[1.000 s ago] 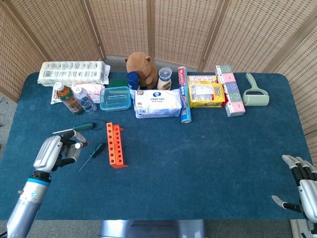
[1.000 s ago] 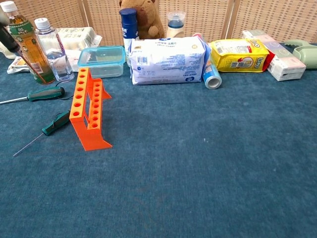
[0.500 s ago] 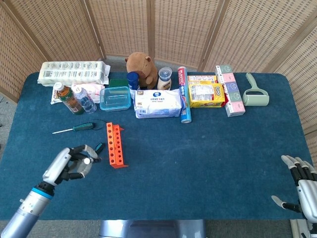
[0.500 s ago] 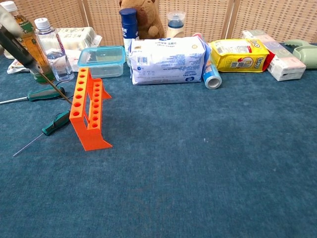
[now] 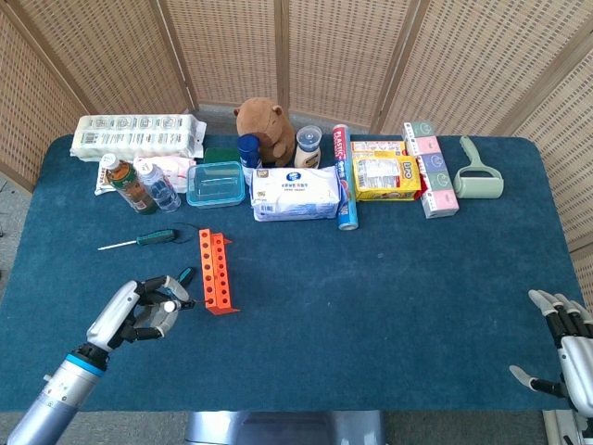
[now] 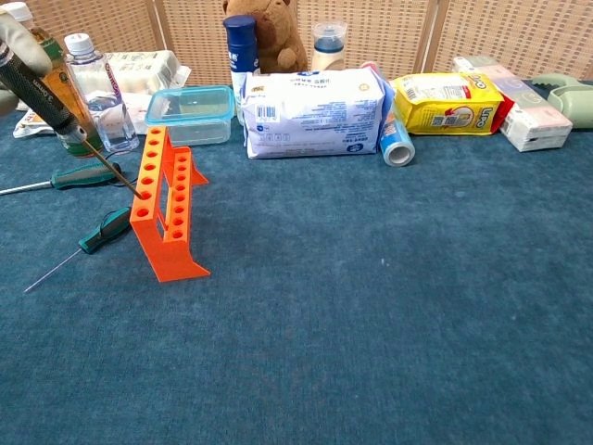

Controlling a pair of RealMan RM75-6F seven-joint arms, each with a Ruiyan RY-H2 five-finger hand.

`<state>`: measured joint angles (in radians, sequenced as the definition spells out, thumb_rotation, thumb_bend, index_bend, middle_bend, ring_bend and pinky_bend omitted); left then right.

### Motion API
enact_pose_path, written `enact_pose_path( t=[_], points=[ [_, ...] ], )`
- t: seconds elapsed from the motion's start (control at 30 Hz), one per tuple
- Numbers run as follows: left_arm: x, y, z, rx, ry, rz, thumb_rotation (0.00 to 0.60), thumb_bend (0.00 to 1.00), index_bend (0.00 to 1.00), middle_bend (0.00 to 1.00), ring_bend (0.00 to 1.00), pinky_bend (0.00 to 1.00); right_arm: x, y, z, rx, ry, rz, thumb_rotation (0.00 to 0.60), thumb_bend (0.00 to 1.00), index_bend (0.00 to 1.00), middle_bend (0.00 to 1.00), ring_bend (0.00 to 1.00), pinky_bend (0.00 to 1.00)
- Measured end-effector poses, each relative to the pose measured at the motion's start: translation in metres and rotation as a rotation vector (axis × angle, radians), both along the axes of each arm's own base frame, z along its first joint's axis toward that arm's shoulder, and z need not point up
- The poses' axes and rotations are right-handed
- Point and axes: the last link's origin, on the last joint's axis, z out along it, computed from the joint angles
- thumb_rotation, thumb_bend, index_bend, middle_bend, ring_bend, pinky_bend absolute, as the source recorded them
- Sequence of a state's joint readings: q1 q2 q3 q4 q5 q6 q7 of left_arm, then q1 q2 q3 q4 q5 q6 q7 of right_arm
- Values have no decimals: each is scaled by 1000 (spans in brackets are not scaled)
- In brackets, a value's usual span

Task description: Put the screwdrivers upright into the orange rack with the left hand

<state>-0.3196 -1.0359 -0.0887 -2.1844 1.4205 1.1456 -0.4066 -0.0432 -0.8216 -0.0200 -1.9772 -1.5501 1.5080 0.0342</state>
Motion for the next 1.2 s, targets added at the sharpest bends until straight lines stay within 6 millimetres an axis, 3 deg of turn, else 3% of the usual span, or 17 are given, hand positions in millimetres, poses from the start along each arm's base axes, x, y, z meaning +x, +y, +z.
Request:
enact_pose_path(
  t=[1.2],
  points=[
    [-6,7,-10,-27,27,36,600,489,503,849,788,920,-1,1,2,-4,-3,-4,600,0,74,113,84,17]
  ],
)
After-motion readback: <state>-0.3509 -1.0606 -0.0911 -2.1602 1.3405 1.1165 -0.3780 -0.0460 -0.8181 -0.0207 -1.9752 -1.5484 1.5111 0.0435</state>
